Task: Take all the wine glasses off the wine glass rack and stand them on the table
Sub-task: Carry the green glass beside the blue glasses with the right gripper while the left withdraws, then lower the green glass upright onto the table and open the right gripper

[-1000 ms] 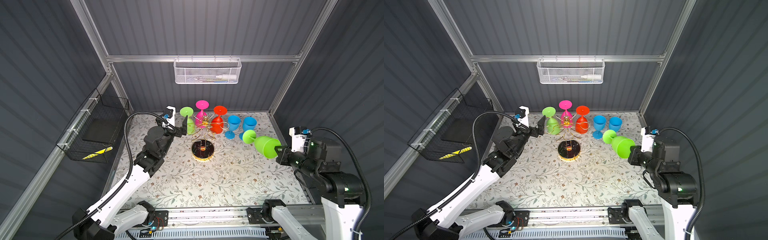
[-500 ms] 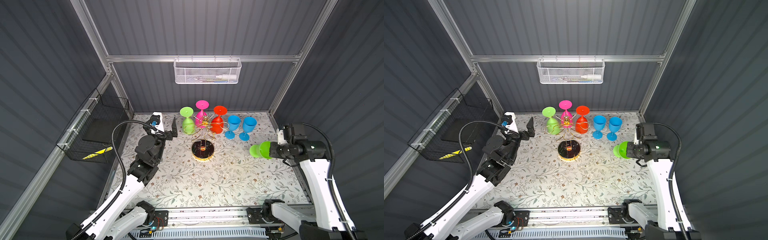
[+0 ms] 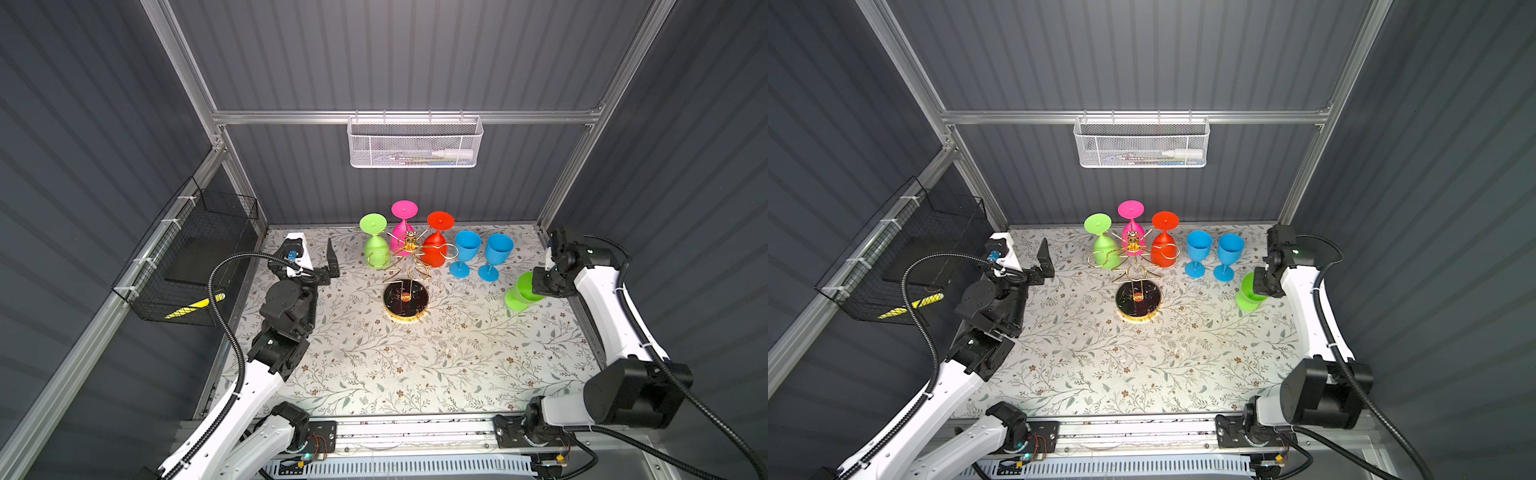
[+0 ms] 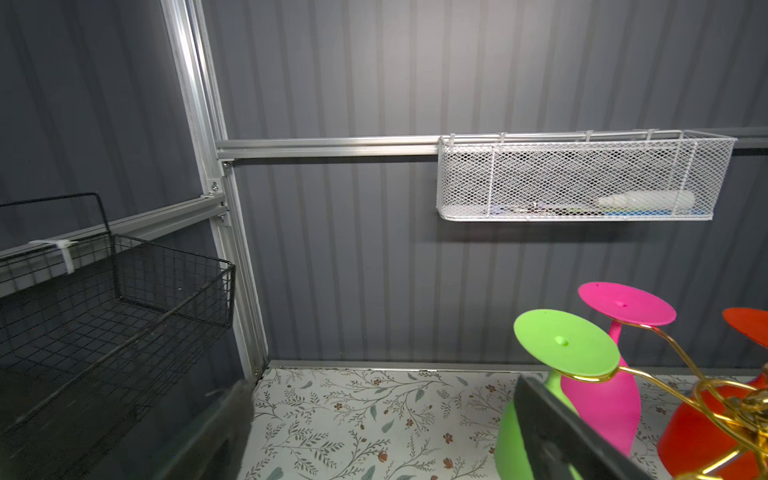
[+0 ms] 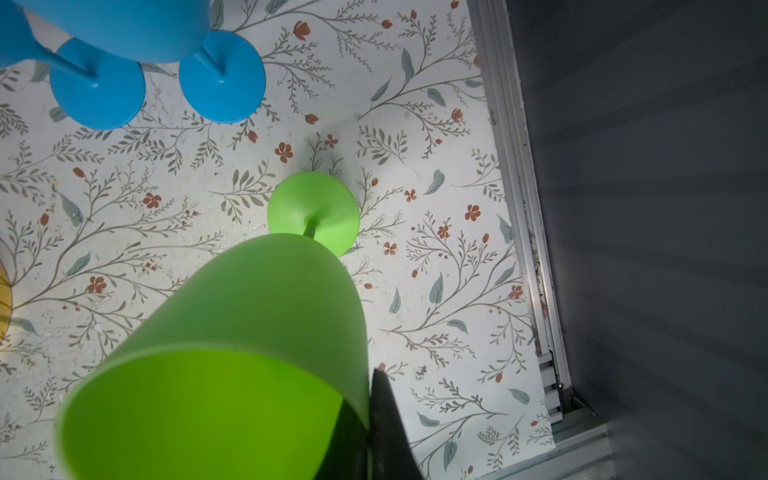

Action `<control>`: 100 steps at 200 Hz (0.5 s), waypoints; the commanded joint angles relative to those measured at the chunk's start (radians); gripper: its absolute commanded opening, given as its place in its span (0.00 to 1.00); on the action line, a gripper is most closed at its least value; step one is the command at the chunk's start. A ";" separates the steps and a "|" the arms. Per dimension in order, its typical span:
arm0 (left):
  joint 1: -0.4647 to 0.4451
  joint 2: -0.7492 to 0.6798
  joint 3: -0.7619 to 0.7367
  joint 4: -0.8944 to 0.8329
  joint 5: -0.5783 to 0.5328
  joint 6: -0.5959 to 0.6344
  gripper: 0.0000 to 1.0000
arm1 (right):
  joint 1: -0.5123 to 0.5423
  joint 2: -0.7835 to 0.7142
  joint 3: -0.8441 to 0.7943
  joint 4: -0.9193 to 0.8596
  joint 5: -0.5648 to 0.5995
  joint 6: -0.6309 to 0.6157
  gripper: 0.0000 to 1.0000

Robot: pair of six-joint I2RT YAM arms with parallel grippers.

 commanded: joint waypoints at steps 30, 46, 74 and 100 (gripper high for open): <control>0.010 -0.033 -0.026 0.023 -0.046 0.030 1.00 | -0.043 0.136 0.152 0.035 -0.013 -0.016 0.00; 0.010 -0.034 -0.024 0.019 -0.048 0.034 1.00 | -0.053 0.186 0.197 0.030 -0.013 -0.024 0.00; 0.010 -0.033 -0.029 0.020 -0.052 0.035 1.00 | -0.064 0.263 0.261 0.026 -0.025 -0.033 0.00; 0.011 -0.016 -0.026 0.021 -0.053 0.034 0.99 | -0.066 0.322 0.312 0.024 -0.036 -0.038 0.00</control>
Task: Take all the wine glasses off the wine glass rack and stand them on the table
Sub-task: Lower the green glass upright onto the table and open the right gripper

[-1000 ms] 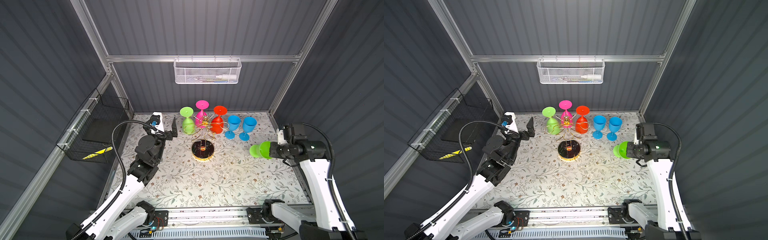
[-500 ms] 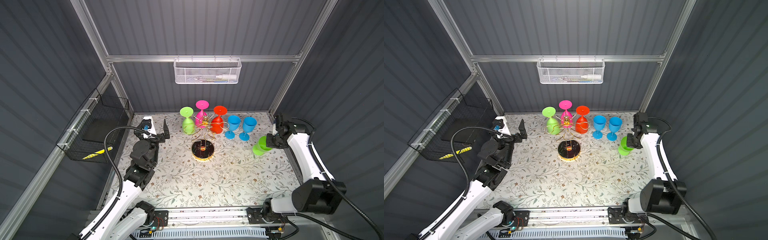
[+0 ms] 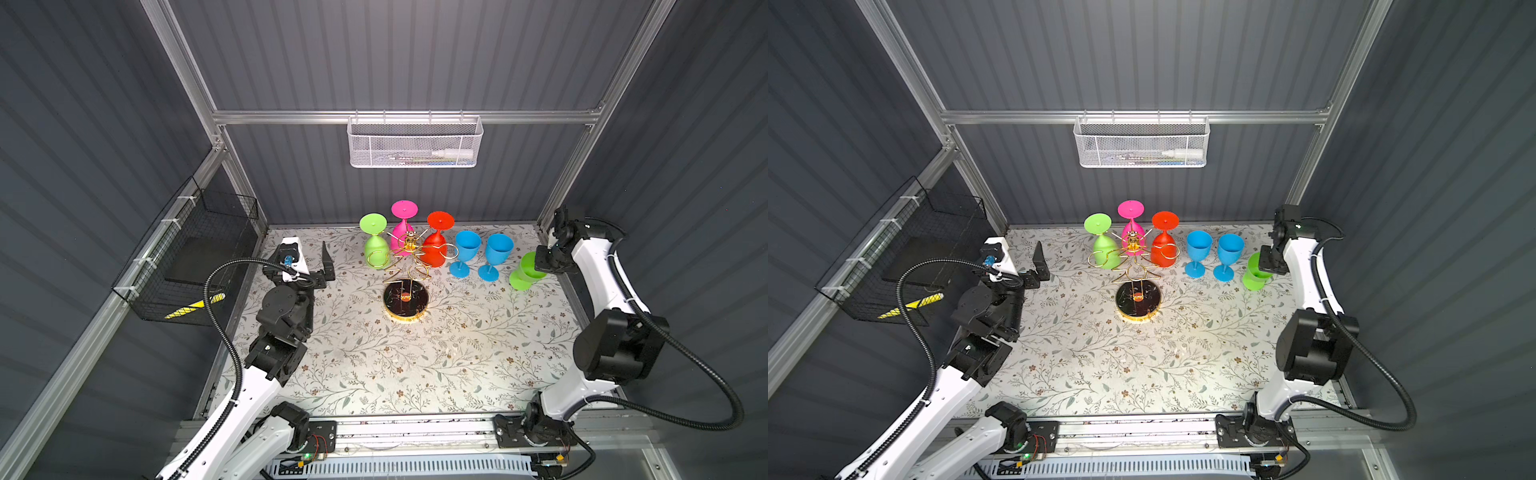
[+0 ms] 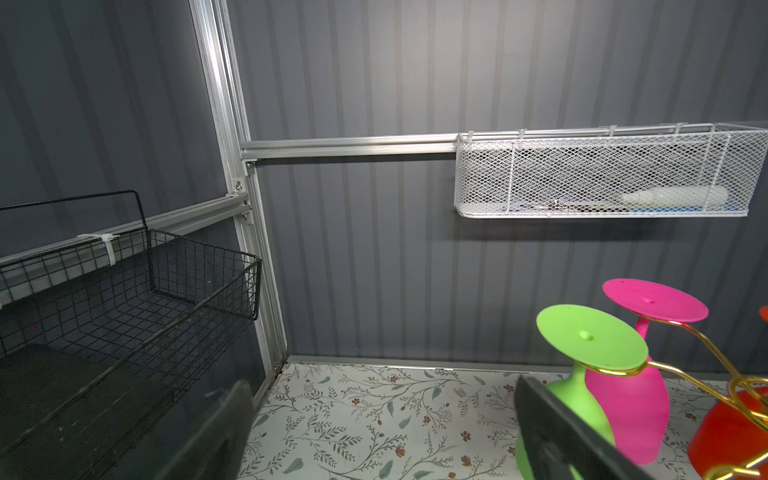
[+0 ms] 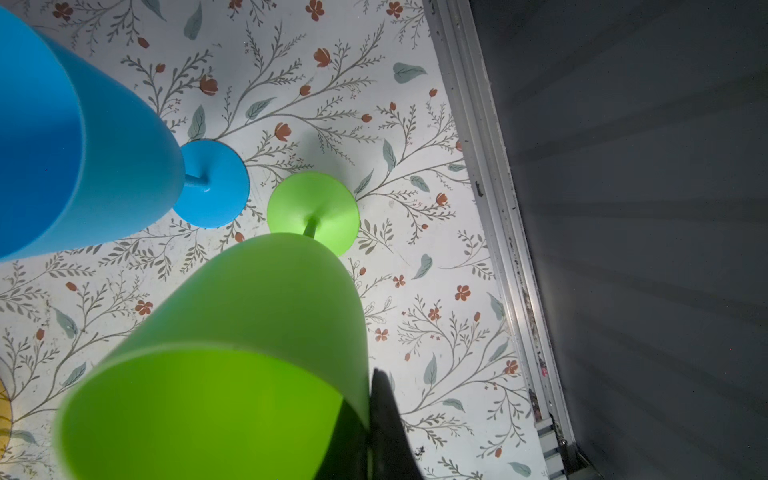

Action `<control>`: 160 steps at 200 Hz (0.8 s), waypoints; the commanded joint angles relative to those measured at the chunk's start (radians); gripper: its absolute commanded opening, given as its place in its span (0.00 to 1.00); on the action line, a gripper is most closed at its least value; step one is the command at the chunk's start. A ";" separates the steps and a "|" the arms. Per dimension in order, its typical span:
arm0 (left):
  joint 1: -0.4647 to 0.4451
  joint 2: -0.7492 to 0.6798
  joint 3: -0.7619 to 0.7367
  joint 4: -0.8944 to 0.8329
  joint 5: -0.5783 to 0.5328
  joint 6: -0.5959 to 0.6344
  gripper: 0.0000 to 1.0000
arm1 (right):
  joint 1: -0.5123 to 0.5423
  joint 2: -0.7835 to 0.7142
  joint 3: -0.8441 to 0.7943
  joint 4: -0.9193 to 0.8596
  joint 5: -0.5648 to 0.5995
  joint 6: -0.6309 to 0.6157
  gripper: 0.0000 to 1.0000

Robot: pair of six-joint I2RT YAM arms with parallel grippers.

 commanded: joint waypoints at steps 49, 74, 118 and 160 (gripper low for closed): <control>0.008 0.026 0.005 0.018 -0.021 0.010 0.99 | -0.007 0.128 0.100 -0.014 -0.037 -0.019 0.01; 0.011 0.036 0.005 0.018 -0.020 0.004 0.99 | -0.008 0.154 0.117 -0.018 -0.041 -0.016 0.06; 0.025 0.092 0.049 -0.055 -0.040 -0.021 0.99 | -0.008 0.163 0.145 -0.012 -0.049 -0.012 0.24; 0.039 0.114 0.072 -0.094 -0.025 -0.065 0.99 | -0.017 0.157 0.183 -0.019 -0.101 -0.006 0.37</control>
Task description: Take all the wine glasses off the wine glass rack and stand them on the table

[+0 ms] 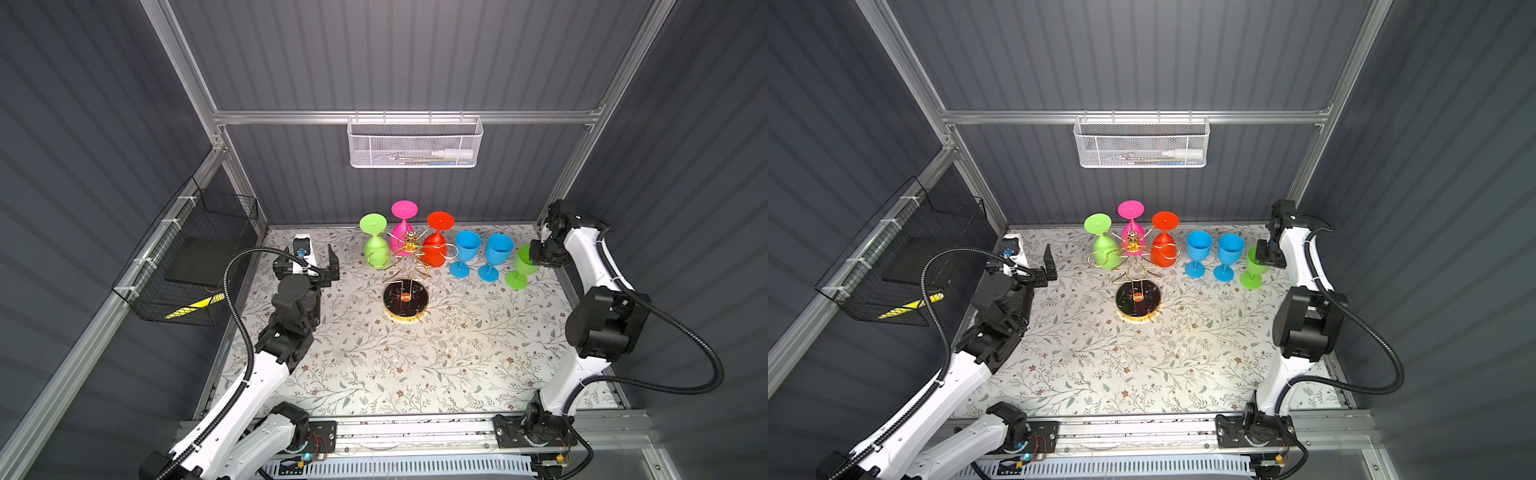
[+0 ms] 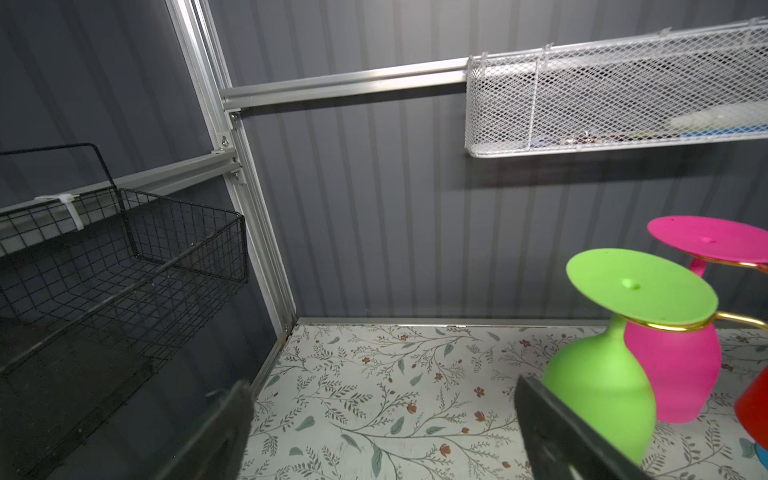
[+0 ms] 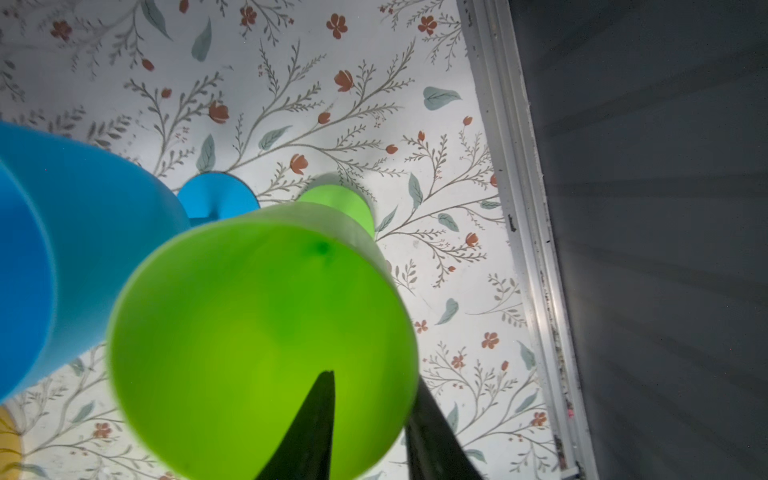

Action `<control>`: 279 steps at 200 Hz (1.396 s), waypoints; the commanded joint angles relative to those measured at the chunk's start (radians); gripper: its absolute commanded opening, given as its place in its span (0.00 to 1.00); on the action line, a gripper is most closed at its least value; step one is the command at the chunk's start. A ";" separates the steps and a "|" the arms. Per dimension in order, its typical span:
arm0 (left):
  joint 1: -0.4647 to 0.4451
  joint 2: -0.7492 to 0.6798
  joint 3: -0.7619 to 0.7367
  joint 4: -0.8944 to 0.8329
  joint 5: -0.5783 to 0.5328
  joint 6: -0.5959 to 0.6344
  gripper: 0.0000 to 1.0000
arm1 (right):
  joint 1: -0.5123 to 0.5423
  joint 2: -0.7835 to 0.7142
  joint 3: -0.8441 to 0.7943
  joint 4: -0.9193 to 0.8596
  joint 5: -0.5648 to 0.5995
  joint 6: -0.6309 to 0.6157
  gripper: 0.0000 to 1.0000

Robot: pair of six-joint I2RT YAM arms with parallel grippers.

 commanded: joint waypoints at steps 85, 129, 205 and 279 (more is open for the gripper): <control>0.137 0.070 0.132 -0.189 0.156 -0.269 0.98 | -0.069 -0.206 -0.039 0.078 -0.143 0.047 0.57; 0.274 0.132 0.212 -0.250 0.513 -0.434 0.93 | -0.068 -0.546 -0.371 0.384 -0.479 0.128 0.65; 0.297 0.308 0.409 -0.341 0.903 -0.503 0.81 | 0.086 -0.922 -0.735 0.614 -0.639 0.114 0.72; 0.302 0.512 0.523 -0.285 1.182 -0.654 0.70 | 0.391 -1.003 -0.893 0.676 -0.507 0.119 0.78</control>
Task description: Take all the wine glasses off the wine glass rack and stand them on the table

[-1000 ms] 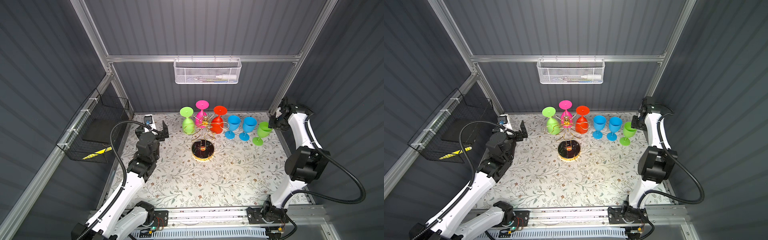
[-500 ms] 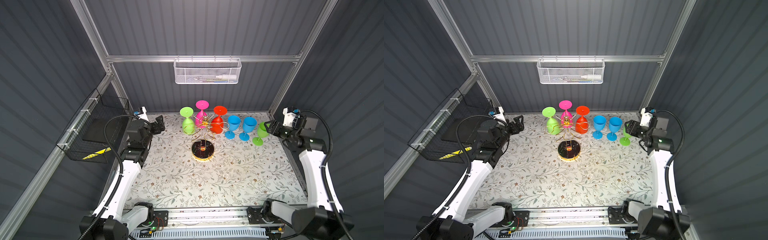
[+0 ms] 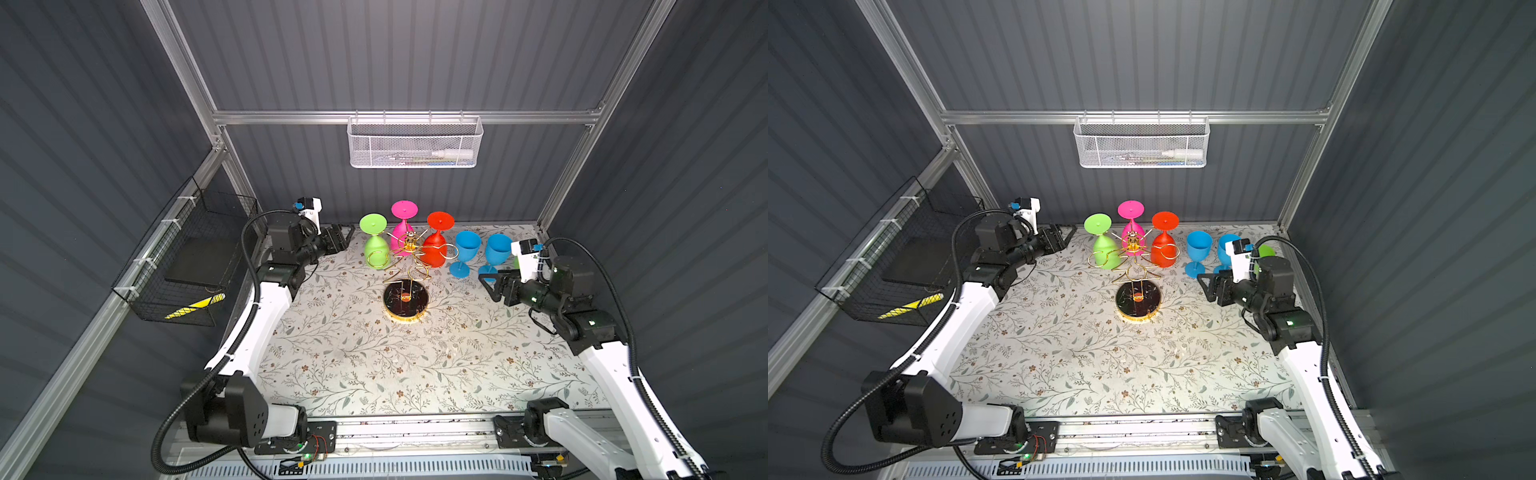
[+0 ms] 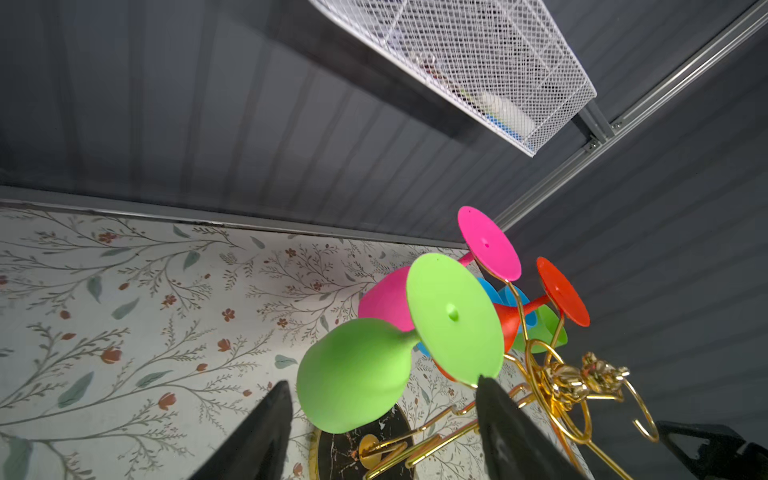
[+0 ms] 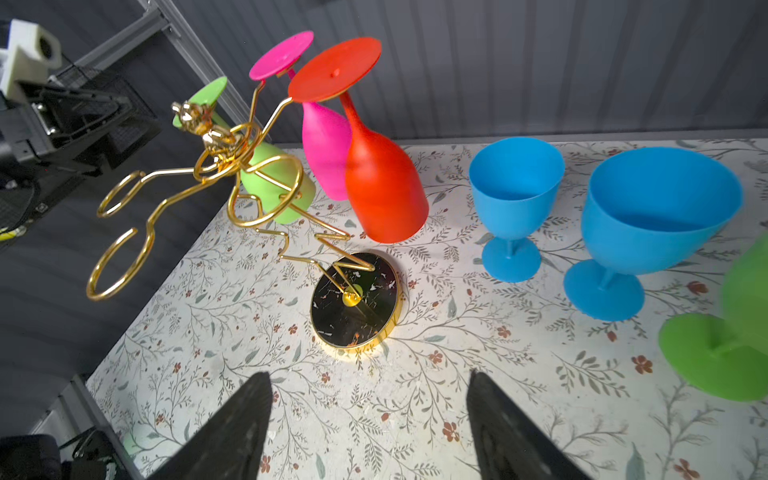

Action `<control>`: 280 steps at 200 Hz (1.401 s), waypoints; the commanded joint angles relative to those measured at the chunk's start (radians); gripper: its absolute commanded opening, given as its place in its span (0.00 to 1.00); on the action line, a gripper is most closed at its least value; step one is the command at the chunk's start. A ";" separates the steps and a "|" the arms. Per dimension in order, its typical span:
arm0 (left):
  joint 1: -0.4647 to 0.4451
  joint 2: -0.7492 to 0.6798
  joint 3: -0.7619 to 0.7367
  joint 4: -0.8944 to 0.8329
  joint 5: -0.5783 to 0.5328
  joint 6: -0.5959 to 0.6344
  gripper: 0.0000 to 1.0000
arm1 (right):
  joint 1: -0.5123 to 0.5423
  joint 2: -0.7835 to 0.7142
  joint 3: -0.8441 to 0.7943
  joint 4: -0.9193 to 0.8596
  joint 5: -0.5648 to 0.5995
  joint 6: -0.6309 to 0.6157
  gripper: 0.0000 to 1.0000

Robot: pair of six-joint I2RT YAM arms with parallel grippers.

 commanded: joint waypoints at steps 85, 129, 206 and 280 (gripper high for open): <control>0.008 0.129 0.087 0.150 0.258 -0.196 0.66 | 0.131 -0.058 -0.141 0.113 0.054 0.065 0.82; 0.007 0.180 0.116 0.153 0.290 -0.206 0.60 | 0.143 -0.052 -0.144 0.131 0.049 0.083 0.84; 0.003 0.229 0.147 0.162 0.307 -0.213 0.46 | 0.153 -0.023 -0.145 0.170 0.031 0.108 0.85; 0.003 0.238 0.158 0.146 0.320 -0.211 0.23 | 0.158 -0.010 -0.142 0.170 0.039 0.106 0.87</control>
